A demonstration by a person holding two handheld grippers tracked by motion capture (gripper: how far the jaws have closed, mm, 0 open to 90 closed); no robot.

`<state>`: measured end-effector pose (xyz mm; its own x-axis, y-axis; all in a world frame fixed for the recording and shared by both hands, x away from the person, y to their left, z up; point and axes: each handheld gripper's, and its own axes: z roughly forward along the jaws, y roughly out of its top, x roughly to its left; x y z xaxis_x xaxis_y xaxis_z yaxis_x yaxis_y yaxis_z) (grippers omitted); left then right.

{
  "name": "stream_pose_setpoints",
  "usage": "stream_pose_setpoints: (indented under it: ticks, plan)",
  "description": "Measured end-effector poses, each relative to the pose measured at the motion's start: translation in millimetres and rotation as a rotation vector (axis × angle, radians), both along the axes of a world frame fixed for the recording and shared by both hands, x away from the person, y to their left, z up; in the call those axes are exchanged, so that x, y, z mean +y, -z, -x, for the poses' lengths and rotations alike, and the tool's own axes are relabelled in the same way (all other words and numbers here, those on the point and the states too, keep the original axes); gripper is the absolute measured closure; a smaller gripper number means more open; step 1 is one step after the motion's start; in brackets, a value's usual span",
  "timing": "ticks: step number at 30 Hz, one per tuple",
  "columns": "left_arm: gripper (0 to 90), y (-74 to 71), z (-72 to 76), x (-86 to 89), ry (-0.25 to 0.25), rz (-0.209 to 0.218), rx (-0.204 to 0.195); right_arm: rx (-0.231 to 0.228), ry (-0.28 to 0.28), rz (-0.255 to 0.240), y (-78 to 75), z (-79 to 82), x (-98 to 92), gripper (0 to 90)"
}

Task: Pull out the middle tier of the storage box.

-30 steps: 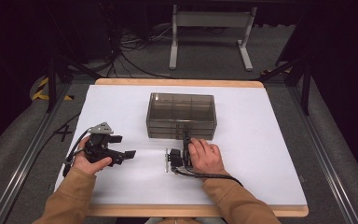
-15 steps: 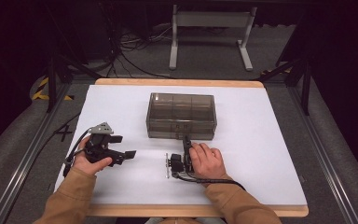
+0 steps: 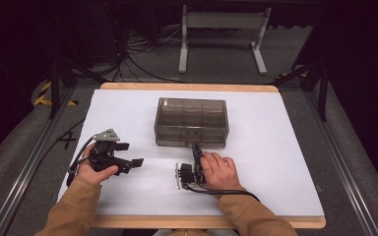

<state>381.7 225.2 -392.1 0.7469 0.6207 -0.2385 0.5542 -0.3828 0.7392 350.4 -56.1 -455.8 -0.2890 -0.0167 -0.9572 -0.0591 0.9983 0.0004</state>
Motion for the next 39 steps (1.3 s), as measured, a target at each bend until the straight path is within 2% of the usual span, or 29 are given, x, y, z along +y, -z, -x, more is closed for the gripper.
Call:
stream_pose_setpoints:
  ticks: [6,7,11,14,17,20,24,28,31,32,39]
  plan:
    - [11.8,0.1,-0.3,0.3,-0.001,0.0,0.003,0.006,-0.029,-0.008,-3.4,3.7,-3.8,76.4]
    - [11.8,0.1,-0.3,0.2,-0.001,0.001,0.002,-0.006,-0.044,-0.005,-4.6,5.0,-4.9,76.3]
    - [11.9,0.5,-1.0,-0.4,-0.005,0.004,0.001,-0.008,-0.063,-0.014,-8.0,8.7,-8.3,75.7]
    - [11.9,0.5,-2.0,-1.4,0.0,0.007,0.002,0.004,-0.081,-0.018,-10.3,11.1,-12.4,75.7]
    - [11.9,0.2,-3.1,-2.5,0.001,0.007,0.001,0.025,-0.098,-0.046,-12.7,13.2,-17.8,75.6]
    - [11.9,-0.1,-5.3,-4.1,0.008,0.007,0.002,0.068,-0.101,-0.104,-17.1,15.0,-25.5,75.7]
    - [11.9,-0.7,-6.6,-5.1,0.01,0.007,0.0,0.079,-0.107,-0.131,-21.8,15.7,-33.6,76.0]
    - [11.9,-0.8,-8.2,-5.2,0.01,0.004,0.005,0.103,-0.113,-0.186,-28.9,19.5,-44.0,76.1]
    - [11.9,-0.6,-8.6,-5.1,0.011,0.003,0.004,0.143,-0.117,-0.239,-33.0,20.8,-50.7,76.0]
    - [11.9,-0.8,-8.5,-5.1,0.011,0.002,0.005,0.143,-0.117,-0.239,-33.0,20.8,-50.7,76.0]
    - [11.9,-0.9,-7.8,-4.2,0.009,0.001,-0.001,0.238,-0.112,-0.333,-40.2,19.6,-65.9,76.0]
